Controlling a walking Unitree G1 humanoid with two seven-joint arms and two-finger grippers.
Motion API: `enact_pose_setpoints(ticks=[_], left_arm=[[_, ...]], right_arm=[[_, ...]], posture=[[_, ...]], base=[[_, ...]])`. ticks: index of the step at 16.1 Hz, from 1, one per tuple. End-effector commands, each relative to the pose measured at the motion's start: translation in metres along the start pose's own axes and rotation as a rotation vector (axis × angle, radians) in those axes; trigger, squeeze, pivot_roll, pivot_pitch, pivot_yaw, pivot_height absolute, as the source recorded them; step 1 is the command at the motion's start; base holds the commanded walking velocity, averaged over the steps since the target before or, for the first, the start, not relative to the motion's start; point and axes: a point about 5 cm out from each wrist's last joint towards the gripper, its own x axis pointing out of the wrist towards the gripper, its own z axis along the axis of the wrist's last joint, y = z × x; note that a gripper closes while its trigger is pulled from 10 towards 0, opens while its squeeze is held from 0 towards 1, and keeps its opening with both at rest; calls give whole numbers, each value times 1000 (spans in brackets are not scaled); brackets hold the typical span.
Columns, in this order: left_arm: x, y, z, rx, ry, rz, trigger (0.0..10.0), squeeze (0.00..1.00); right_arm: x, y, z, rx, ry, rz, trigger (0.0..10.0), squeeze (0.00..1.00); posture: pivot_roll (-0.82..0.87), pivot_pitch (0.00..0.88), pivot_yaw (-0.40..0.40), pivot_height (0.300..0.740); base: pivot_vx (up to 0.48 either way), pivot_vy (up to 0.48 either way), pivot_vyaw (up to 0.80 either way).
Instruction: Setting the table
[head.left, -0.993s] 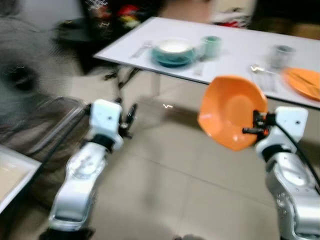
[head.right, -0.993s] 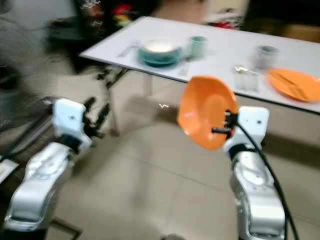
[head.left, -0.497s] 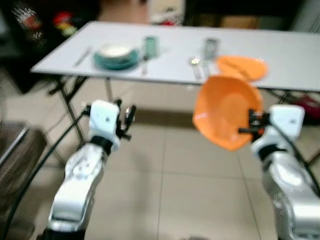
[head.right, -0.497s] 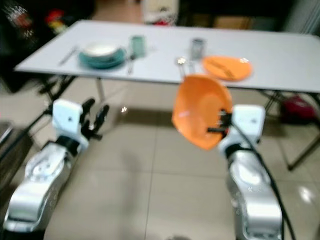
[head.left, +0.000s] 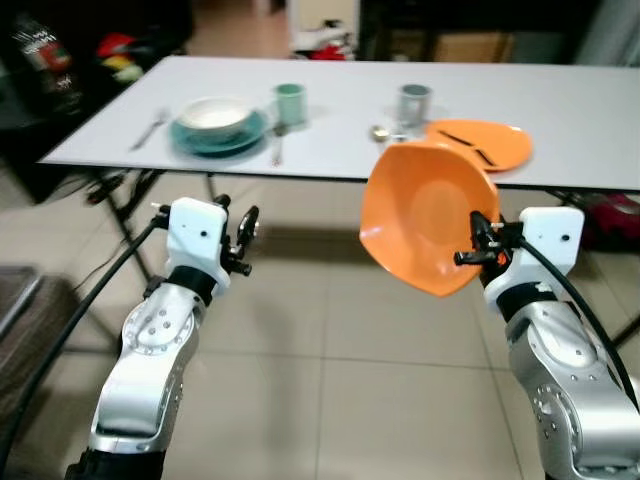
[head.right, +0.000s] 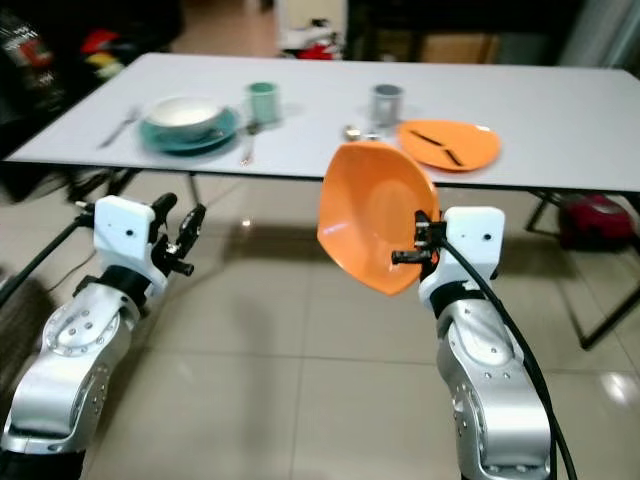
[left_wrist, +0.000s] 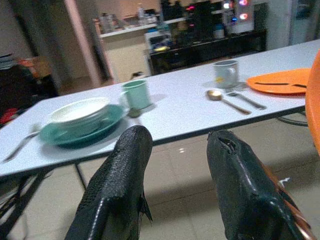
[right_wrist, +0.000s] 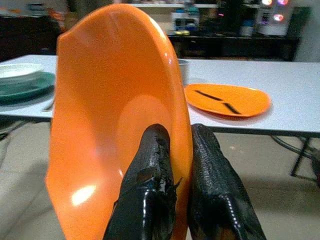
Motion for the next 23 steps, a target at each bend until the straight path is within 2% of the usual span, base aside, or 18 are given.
enact_pose_setpoints(ticks=[1,6,11,23], left_arm=[[3,-7,2,-2,-6,-29,10000,0],[6,-8,2,0,-6,-40,10000,0],[8,-7,2,-1,-4,-25,10000,0],[10,-7,2,-4,-3,-27,10000,0]], right_arm=[[-2,-10,6,1,-33,-50,10000,0],[-3,-12,7,22,-31,-60,10000,0],[1,-9,11,10,-52,-26,10000,0],[3,-11,10,11,-49,-35,10000,0]], posture=[[44,0,33,740],[38,0,40,740],[44,0,30,740],[46,0,32,740]], base=[[352,0,-800],[352,0,-800],[352,0,0],[353,0,0]])
